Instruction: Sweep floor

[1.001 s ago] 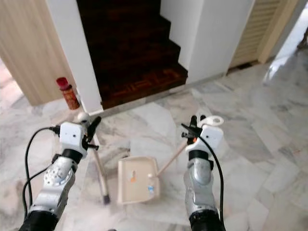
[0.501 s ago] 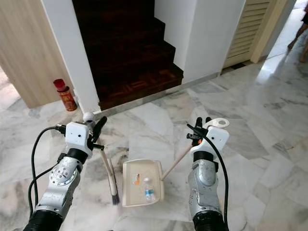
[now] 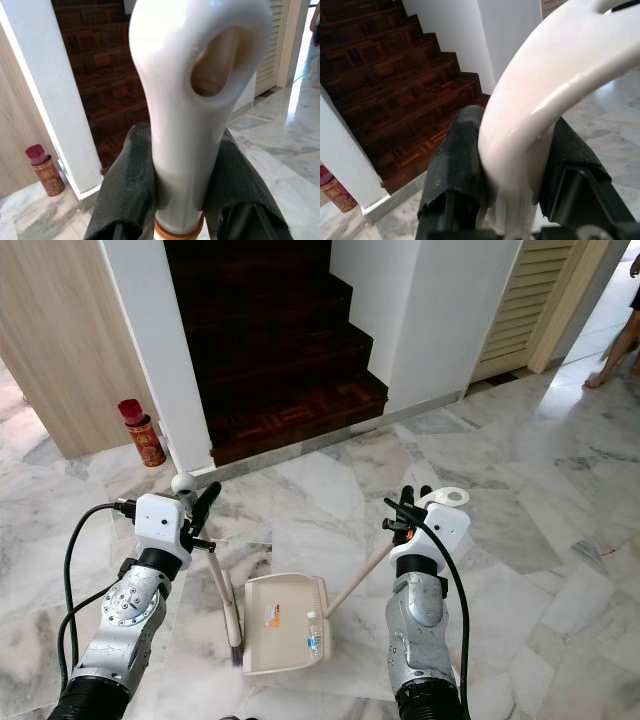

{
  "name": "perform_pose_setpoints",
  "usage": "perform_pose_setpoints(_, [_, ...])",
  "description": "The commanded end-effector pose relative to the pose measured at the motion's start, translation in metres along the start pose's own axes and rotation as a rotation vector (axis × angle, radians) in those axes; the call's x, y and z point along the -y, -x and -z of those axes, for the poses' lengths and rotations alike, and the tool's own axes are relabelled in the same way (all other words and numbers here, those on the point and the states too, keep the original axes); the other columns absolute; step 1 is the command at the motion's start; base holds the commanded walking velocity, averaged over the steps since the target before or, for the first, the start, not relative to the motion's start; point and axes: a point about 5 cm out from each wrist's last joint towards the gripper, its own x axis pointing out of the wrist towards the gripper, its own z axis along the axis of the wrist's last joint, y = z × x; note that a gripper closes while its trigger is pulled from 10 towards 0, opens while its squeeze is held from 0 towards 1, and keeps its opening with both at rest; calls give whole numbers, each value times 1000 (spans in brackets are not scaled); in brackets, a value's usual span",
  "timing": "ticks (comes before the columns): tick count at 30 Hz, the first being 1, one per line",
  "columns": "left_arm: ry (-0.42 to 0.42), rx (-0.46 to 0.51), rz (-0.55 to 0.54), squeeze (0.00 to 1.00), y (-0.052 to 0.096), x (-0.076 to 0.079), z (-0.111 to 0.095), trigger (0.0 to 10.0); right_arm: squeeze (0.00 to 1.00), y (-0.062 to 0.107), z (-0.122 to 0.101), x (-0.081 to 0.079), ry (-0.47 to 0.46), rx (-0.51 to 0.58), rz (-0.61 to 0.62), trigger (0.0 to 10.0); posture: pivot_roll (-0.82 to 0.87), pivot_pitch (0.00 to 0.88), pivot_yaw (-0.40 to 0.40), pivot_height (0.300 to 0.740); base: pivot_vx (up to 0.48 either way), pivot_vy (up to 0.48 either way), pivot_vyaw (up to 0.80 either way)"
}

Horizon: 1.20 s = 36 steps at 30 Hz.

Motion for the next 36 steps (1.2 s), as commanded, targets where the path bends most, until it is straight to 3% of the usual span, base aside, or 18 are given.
perform_pose_setpoints(1, [-14,53,-1,0,-6,-1,-13,10000,0,-4,-12,-4,-21,54,-13,10000,29,0,-26,740,0,255,0])
perform_pose_setpoints(36, [-14,57,-8,0,-6,-2,-14,10000,0,-4,-13,-6,-27,49,-23,10000,34,0,-27,740,0,412,0])
